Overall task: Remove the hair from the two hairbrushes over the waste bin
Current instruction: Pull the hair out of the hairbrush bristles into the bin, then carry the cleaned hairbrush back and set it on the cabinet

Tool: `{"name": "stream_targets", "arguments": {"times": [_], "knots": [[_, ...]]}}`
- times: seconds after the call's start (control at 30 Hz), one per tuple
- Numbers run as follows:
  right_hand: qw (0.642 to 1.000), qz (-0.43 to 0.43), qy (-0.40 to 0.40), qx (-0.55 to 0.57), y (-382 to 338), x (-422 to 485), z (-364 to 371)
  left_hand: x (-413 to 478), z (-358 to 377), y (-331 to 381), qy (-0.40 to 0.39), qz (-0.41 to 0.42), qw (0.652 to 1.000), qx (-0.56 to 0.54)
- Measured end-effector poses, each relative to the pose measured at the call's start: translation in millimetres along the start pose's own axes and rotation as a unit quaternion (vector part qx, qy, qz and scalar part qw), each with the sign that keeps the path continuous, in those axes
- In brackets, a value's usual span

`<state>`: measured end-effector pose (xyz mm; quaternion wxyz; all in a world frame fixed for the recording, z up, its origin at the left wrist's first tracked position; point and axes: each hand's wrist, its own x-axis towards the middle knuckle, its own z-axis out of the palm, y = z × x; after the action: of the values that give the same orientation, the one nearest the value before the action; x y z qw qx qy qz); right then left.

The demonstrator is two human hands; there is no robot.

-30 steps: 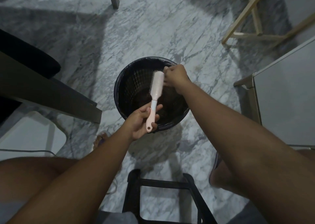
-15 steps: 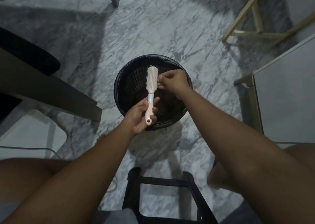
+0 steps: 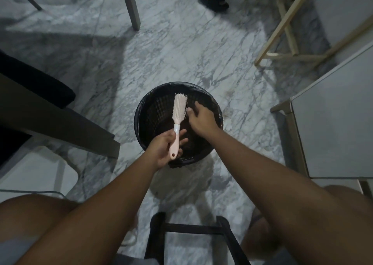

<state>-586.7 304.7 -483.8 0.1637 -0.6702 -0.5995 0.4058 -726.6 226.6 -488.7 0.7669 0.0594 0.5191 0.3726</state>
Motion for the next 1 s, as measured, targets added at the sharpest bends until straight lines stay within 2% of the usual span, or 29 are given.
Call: {"name": "stream_targets", "arguments": {"times": [0.1,0.3,0.6,0.8,1.0], "knots": [[0.999,0.019,-0.025,0.009,9.1,-1.9,9.0,11.4,-0.1,-4.0,0.029,-0.048,0.997,0.057],[0.998,0.032,-0.013,0.047,25.3,7.8,22.1,35.3,-6.1,-9.9,0.091,-0.075,0.992,0.046],[0.998,0.026,-0.012,0.054,26.2,14.6,15.3,52.4,3.5,-2.5,0.108,-0.085,0.988,0.075],[0.998,0.006,0.031,0.051,-24.5,-6.0,-46.3,1.8,49.5,40.8,0.095,-0.067,0.989,0.09],[0.991,0.003,0.097,0.087,-93.7,-41.0,-155.4,-65.6,134.7,111.5,0.074,-0.037,0.987,0.137]]}}
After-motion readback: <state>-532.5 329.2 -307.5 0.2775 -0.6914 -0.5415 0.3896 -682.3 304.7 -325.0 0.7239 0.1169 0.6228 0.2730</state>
